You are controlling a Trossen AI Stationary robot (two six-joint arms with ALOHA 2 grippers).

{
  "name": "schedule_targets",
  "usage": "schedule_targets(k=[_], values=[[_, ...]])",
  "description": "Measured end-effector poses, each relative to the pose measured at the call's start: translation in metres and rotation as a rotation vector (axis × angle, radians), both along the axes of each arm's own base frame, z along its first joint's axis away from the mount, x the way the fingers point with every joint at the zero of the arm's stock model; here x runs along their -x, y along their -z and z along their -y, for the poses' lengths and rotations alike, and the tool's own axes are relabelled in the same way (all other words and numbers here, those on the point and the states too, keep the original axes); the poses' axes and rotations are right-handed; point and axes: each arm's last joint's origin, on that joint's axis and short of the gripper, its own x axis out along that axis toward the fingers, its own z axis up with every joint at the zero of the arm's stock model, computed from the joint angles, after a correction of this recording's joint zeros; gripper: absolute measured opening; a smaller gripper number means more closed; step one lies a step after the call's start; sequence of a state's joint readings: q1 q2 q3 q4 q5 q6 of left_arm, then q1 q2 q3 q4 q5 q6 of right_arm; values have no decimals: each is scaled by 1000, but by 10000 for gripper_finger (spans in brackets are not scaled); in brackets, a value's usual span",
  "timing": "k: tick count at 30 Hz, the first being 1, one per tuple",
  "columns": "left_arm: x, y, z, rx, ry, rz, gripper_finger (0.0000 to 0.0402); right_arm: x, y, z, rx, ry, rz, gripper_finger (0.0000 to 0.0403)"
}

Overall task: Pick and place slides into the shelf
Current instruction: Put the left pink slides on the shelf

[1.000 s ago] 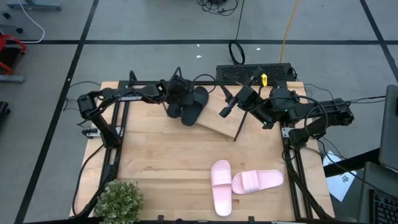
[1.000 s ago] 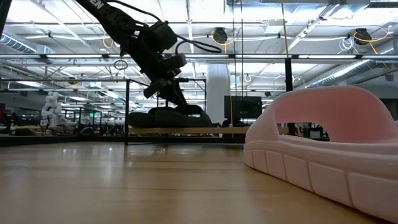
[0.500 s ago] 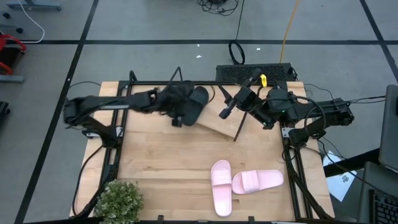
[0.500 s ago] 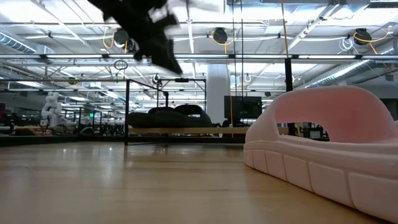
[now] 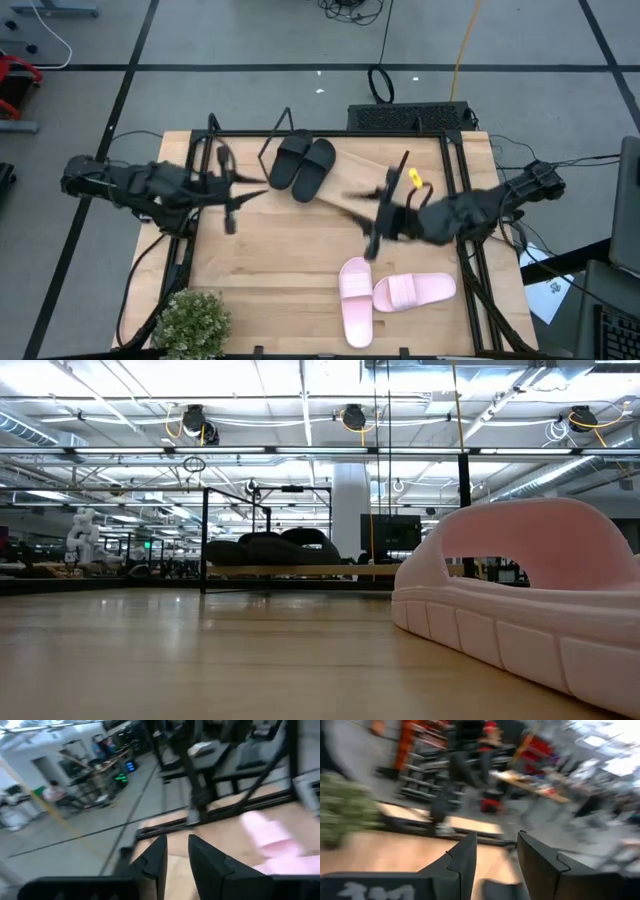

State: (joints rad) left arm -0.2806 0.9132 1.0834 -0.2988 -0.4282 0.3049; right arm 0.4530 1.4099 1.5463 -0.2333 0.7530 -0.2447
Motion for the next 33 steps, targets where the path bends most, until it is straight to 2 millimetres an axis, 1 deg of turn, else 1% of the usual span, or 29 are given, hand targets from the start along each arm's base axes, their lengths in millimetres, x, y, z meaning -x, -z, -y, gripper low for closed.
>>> schedule_targets(k=[4,7,9,11,14,18,21,24,29,33], values=[[6,-1,14,69,67,11,86,-10,23,-30,-133,-70,-38,130],[4,3,24,108,98,-9,86,-20,46,-49,-199,-90,-108,130],[-1,8,31,126,114,-38,86,-25,62,-58,-252,-116,-176,130],[-6,13,37,141,127,-64,86,-32,80,-64,-304,-126,-253,130],[-13,19,46,148,133,-93,86,-36,103,-70,-381,-143,-391,130],[-22,27,54,164,94,-121,86,-34,124,-75,-532,-204,-600,130],[-25,31,57,179,45,-123,86,-28,131,-78,-683,-201,-731,130],[-28,33,59,203,18,-122,86,-21,133,-83,-777,-163,-785,130],[-29,35,62,284,3,-120,86,-6,136,-98,-798,-133,-836,130],[-28,35,65,297,15,-120,86,1,147,-107,-773,-88,-887,130]])
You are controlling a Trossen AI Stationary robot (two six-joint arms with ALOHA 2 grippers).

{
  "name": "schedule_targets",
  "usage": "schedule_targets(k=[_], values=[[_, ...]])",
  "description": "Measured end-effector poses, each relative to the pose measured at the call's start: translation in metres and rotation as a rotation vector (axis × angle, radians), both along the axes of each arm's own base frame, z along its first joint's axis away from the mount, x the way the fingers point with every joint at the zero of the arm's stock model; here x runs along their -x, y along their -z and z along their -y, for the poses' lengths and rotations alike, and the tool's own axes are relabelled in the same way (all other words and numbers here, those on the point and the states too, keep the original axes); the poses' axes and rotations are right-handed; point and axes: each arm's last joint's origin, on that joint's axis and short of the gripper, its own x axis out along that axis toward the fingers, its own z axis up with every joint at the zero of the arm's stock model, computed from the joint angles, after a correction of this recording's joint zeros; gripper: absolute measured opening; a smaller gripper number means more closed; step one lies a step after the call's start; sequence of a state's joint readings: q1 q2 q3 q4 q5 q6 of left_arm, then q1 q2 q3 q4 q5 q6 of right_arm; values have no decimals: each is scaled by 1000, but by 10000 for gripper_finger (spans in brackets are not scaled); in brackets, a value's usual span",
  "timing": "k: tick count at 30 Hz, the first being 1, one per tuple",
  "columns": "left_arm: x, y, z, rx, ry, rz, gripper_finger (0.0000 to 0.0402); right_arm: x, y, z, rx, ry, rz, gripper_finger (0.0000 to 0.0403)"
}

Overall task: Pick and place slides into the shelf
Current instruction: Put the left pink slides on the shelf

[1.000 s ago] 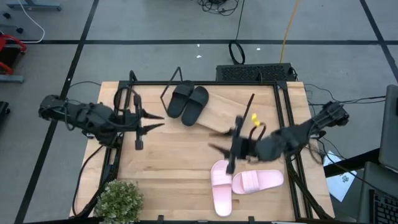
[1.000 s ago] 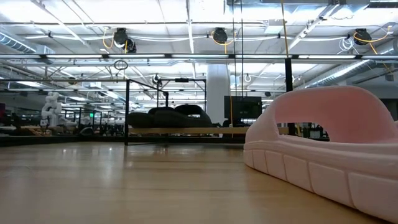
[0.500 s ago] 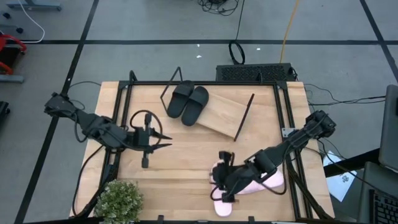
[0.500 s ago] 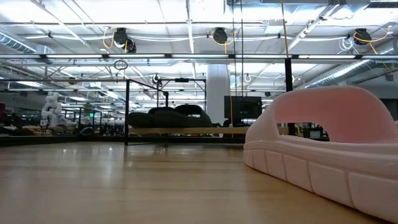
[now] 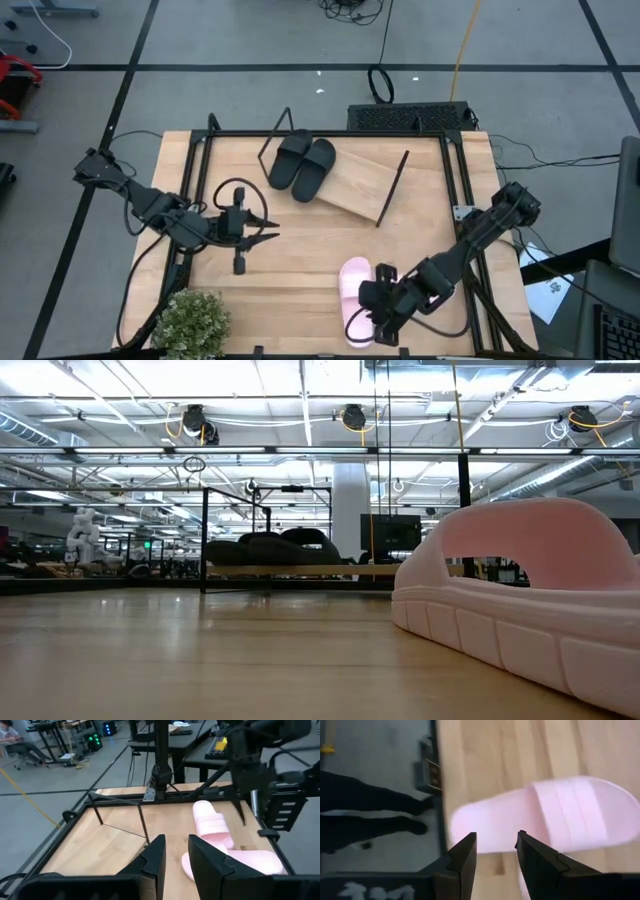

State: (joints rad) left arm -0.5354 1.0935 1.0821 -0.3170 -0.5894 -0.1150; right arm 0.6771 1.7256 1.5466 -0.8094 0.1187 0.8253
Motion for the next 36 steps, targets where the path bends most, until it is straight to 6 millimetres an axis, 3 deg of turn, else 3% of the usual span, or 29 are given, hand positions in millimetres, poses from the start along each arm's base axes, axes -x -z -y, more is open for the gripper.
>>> schedule_targets(k=[9,19,26,36], values=[[2,0,1,-30,-67,15,86,-8,32,-6,131,-55,-76,130],[2,0,1,-33,-69,13,86,-26,56,5,247,-83,-117,130],[2,0,1,-34,-69,13,86,-34,66,11,283,-118,-140,130],[2,0,1,-41,-67,11,86,-37,66,17,301,-132,-139,130]])
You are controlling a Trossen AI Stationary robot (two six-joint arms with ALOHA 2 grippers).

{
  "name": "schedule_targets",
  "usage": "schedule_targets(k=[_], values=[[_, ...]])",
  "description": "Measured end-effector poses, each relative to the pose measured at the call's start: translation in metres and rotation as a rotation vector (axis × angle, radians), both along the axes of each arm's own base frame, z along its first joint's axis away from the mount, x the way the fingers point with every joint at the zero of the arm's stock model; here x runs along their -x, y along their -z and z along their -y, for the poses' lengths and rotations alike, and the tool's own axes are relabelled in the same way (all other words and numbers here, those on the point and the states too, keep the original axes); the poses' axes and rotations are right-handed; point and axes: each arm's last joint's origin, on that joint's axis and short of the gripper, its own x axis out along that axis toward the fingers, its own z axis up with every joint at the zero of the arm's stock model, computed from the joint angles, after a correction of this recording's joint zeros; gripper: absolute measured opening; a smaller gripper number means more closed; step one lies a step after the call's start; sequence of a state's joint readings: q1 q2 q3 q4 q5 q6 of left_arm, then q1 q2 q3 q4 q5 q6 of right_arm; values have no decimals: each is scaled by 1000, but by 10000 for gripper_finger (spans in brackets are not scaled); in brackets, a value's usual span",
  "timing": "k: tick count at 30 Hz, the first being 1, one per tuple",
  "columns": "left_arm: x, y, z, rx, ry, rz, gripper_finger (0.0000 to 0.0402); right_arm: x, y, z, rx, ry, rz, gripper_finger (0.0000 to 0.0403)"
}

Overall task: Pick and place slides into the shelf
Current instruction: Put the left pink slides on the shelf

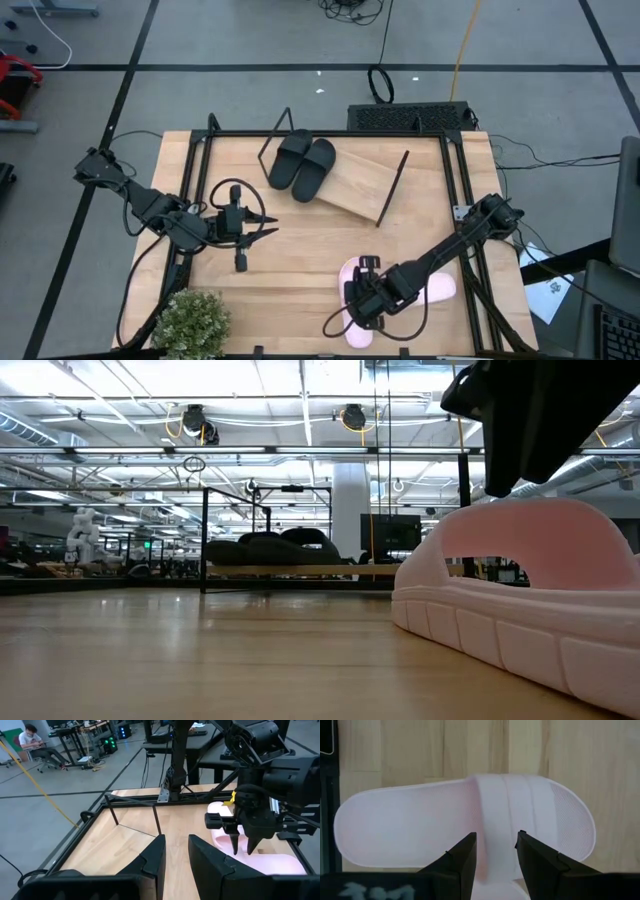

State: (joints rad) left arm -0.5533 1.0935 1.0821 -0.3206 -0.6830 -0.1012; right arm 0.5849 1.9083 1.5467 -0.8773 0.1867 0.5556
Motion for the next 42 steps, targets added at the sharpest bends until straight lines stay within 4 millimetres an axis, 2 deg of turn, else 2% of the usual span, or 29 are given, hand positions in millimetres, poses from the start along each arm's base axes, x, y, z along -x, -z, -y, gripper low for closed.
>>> schedule_targets(k=[21,29,42], values=[[0,0,0,-1,0,-1,86,0,0,0,0,-17,0,130],[0,0,0,-1,0,-1,86,5,20,4,6,7,-18,130],[0,0,0,-21,5,-4,86,9,32,7,57,19,3,130]])
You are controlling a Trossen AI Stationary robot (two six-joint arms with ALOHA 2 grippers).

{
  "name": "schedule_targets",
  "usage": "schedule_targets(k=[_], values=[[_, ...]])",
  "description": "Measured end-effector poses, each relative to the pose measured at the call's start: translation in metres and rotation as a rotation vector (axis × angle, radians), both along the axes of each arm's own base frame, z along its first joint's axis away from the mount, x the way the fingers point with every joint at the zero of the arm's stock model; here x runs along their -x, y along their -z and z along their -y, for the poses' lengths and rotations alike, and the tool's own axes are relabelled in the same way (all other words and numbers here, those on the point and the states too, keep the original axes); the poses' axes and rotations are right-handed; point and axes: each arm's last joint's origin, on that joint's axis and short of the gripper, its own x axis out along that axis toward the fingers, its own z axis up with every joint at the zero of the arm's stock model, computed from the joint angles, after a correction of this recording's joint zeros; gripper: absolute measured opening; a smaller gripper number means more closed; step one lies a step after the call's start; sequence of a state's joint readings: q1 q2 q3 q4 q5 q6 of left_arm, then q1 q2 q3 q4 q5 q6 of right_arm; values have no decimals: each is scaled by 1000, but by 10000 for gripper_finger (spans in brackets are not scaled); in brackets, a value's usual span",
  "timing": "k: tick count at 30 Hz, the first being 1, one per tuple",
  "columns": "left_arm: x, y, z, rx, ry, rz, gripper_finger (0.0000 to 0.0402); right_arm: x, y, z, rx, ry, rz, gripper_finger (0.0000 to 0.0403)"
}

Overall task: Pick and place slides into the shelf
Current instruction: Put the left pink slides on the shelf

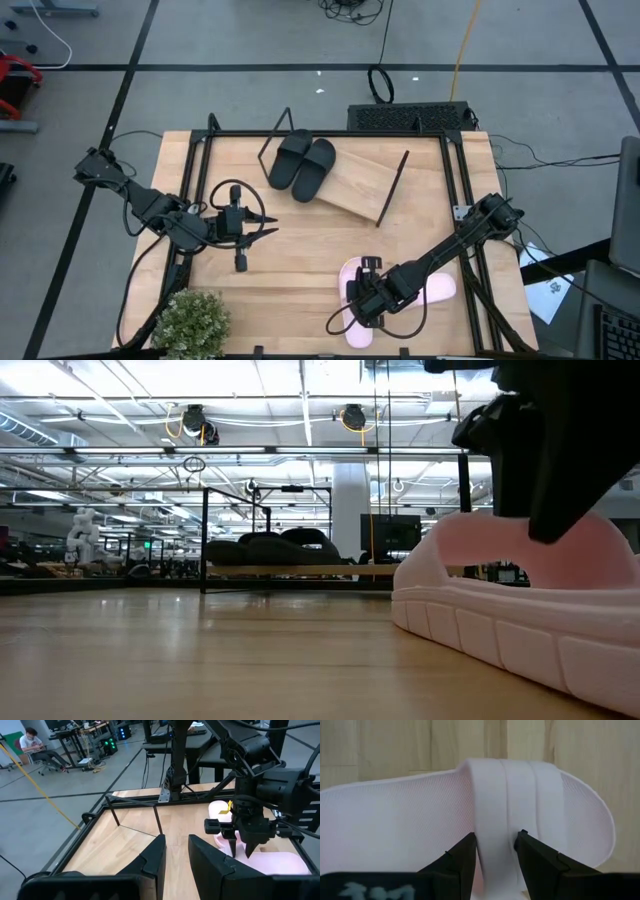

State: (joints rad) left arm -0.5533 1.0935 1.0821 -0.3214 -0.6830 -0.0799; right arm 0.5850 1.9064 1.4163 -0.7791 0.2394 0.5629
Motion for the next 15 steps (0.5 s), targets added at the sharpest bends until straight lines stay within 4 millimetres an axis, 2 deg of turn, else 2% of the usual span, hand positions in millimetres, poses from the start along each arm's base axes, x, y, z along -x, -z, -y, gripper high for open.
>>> schedule_targets(k=[15], values=[[0,0,0,0,0,0,86,1,4,6,143,35,69,130]])
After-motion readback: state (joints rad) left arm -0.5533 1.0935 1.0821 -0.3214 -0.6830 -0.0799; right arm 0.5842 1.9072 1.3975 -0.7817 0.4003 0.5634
